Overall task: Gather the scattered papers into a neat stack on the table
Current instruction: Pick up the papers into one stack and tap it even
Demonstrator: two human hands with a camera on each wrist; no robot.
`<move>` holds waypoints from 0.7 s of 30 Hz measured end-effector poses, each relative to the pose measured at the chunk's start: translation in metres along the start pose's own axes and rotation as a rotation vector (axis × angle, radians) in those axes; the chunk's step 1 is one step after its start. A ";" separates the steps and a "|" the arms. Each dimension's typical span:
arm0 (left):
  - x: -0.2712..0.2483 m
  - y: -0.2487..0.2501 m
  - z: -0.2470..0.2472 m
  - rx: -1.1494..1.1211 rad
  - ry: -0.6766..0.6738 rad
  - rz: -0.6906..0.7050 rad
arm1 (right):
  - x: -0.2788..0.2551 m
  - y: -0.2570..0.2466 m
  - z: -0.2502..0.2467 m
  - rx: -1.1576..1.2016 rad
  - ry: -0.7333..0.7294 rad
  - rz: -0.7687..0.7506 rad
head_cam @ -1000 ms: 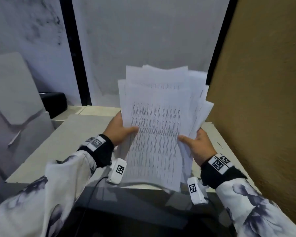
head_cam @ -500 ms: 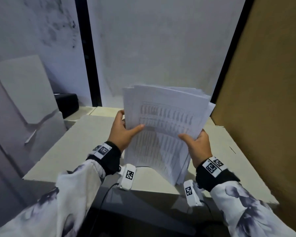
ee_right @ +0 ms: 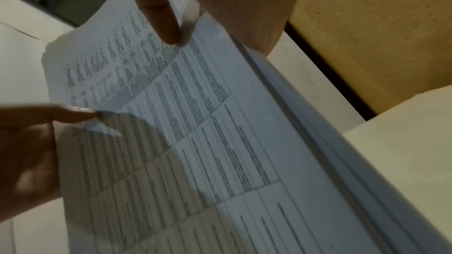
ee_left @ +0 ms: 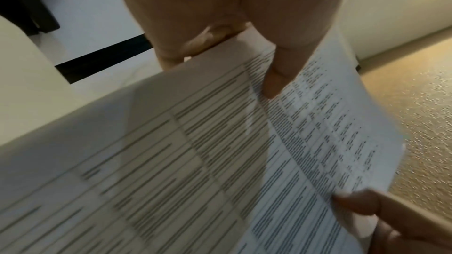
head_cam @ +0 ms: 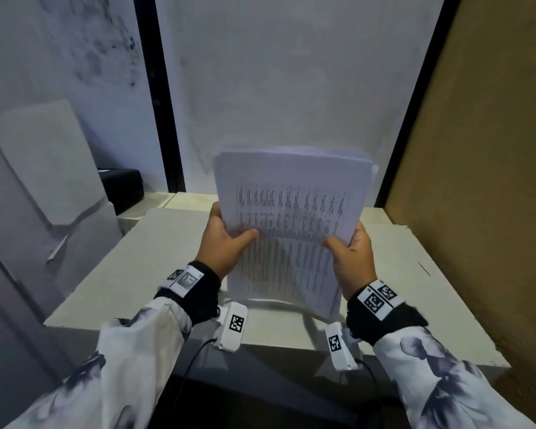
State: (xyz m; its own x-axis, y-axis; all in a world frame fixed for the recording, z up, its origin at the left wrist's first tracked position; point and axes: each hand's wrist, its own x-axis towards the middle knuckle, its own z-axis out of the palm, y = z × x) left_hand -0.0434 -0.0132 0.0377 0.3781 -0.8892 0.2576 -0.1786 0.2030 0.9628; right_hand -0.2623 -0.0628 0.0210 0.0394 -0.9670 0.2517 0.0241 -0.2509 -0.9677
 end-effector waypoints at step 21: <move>-0.017 -0.014 0.008 -0.063 0.073 -0.044 | -0.024 0.013 0.004 -0.068 -0.032 0.145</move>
State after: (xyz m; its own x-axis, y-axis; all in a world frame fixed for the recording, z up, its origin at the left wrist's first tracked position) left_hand -0.0547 -0.0040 0.0189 0.4497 -0.8662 0.2177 -0.1037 0.1915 0.9760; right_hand -0.2587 -0.0427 0.0022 0.0693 -0.9917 0.1087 -0.0514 -0.1124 -0.9923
